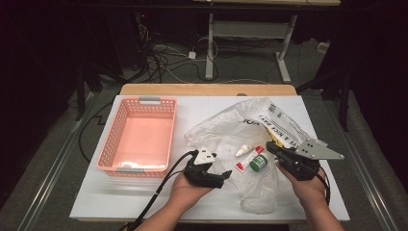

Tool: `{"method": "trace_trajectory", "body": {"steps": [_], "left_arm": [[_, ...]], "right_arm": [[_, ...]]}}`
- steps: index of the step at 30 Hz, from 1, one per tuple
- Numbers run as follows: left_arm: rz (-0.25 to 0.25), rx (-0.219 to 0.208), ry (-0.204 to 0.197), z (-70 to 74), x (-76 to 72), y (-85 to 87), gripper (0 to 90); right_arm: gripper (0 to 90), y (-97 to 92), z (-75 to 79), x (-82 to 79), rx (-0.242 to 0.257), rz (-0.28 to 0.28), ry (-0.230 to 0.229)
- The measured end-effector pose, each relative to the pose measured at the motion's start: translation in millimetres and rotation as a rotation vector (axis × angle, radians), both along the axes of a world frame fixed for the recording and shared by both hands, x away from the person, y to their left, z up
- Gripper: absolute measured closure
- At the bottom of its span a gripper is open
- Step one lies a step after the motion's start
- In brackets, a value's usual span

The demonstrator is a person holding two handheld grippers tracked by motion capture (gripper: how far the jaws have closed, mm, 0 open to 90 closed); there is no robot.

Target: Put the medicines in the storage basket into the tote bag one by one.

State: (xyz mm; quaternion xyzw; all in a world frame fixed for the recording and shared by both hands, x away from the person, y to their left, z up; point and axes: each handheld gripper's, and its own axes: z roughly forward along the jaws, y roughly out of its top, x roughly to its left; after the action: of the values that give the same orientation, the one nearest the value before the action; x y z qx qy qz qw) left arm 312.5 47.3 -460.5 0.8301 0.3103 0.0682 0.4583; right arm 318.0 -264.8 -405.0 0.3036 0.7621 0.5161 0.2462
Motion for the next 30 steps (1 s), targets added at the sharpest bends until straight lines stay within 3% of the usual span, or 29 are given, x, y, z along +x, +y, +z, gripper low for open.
{"method": "trace_trajectory", "body": {"steps": [2,4,8,10,13,17,18,20,22,24,28,30], "left_arm": [[-0.001,0.009,-0.011,-1.7,-5.6,3.3,14.3],[0.005,0.045,-0.026,-6.9,-6.7,4.0,14.2],[0.03,0.113,0.047,-20.5,4.7,-2.3,0.4],[0.035,0.143,0.062,-24.4,9.6,-6.8,0.0],[0.02,0.155,0.09,-27.9,15.3,-15.7,0.0],[0.019,0.238,0.117,-32.3,20.9,-27.5,0.0],[0.013,0.279,0.108,-33.0,20.7,-31.1,0.0],[0.012,0.283,0.111,-32.8,21.4,-32.7,0.2],[0.026,0.264,0.101,-32.5,20.0,-30.6,6.3],[0.041,0.24,0.082,-32.4,18.2,-27.9,19.5],[-0.019,0.227,0.039,-31.6,11.8,-30.2,49.7],[-0.022,0.213,0.05,-31.6,12.5,-29.8,58.6]], "right_arm": [[90.0,0.6,-0.3,-0.7,-0.003,-0.002,0.001],[90.0,1.3,-0.6,-1.2,-0.008,-0.001,0.002],[90.0,1.9,-1.7,-1.7,-0.013,0.001,0.006],[90.0,1.1,-2.3,-1.6,-0.019,-0.001,0.008],[90.0,0.2,-3.8,-1.6,-0.018,-0.003,0.014],[90.0,-1.3,-5.1,-0.6,-0.017,-0.011,0.023],[90.0,-1.5,-5.5,-0.1,-0.018,-0.013,0.022],[90.0,-0.8,-6.4,0.2,-0.023,-0.017,0.027],[90.0,0.3,-7.7,0.0,-0.029,-0.017,0.03],[90.0,0.9,-8.5,-0.9,-0.034,-0.018,0.033],[90.0,0.2,-9.9,-4.4,-0.042,-0.019,0.039],[90.0,-0.4,-10.2,-6.7,-0.046,-0.019,0.038]]}}
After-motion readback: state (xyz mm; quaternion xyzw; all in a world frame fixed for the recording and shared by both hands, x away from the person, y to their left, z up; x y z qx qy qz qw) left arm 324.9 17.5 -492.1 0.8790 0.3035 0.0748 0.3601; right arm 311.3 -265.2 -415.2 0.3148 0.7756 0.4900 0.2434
